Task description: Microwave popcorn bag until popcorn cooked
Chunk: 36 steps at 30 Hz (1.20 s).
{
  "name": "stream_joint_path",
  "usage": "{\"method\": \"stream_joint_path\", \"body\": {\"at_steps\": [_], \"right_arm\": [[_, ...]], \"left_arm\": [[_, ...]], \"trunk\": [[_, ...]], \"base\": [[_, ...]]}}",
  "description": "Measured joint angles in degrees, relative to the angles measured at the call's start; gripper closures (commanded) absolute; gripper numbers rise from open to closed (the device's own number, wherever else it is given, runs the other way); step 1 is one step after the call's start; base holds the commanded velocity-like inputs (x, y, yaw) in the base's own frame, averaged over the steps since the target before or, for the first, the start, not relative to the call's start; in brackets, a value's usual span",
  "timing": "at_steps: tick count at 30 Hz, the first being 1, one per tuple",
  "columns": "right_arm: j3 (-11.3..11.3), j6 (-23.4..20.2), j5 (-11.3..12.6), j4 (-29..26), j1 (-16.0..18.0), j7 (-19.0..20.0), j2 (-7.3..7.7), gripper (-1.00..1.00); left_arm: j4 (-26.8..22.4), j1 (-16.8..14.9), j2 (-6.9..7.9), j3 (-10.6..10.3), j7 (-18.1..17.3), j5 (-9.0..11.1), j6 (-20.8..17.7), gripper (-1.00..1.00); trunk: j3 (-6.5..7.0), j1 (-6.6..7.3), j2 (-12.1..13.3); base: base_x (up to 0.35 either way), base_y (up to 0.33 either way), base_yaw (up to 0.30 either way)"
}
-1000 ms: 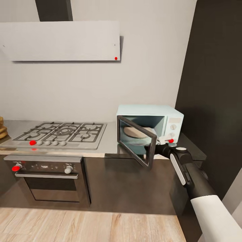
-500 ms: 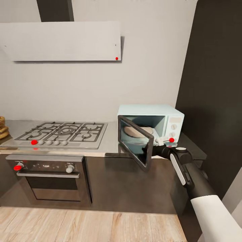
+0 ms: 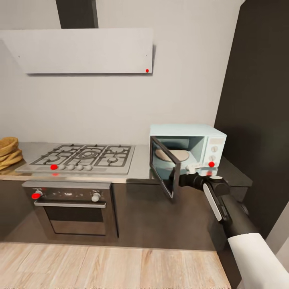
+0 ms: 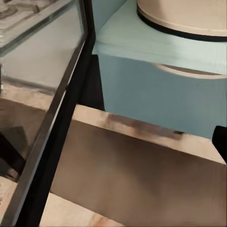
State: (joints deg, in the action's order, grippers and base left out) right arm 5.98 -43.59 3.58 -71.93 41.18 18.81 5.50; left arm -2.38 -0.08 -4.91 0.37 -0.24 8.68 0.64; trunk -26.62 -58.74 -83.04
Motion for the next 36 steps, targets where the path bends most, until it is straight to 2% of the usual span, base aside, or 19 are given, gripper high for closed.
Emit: {"method": "stream_joint_path", "body": {"at_steps": [19, 22, 25, 32, 36], "right_arm": [[0.05, 0.01, 0.31, 0.24, 0.0, 0.1, -0.04, -1.0], [0.0, 0.23, -0.8, 0.26, 0.02, -0.22, 0.01, -1.0], [-1.13, 0.34, -1.89, 0.3, 0.0, -0.32, 0.03, -1.0], [-3.74, 0.23, -1.72, 0.31, -0.01, -1.68, 0.03, -1.0], [-4.66, 0.26, -1.92, 0.31, -0.02, -0.68, 0.03, -1.0]], "left_arm": [[0.0, 0.0, 0.0, -0.01, 0.0, -0.01, 0.0, -1.0], [-0.04, 0.01, 0.0, 0.0, 0.0, -0.01, -0.01, -1.0], [-0.01, 0.01, 0.0, -0.01, 0.0, -0.01, 0.0, -1.0], [-0.01, 0.01, 0.0, 0.0, 0.0, -0.01, 0.0, -1.0], [-0.02, 0.01, 0.0, 0.01, 0.0, -0.01, 0.0, -1.0]], "trunk": [[0.0, 0.0, 0.0], [0.01, 0.0, 0.0], [0.0, 0.0, 0.0], [0.0, 0.0, 0.0], [0.0, 0.01, 0.0]], "base": [[-0.093, 0.173, 0.0], [-0.085, 0.139, 0.0], [-0.084, 0.138, 0.0], [-0.07, 0.115, 0.0], [-0.009, 0.016, 0.0]]}}
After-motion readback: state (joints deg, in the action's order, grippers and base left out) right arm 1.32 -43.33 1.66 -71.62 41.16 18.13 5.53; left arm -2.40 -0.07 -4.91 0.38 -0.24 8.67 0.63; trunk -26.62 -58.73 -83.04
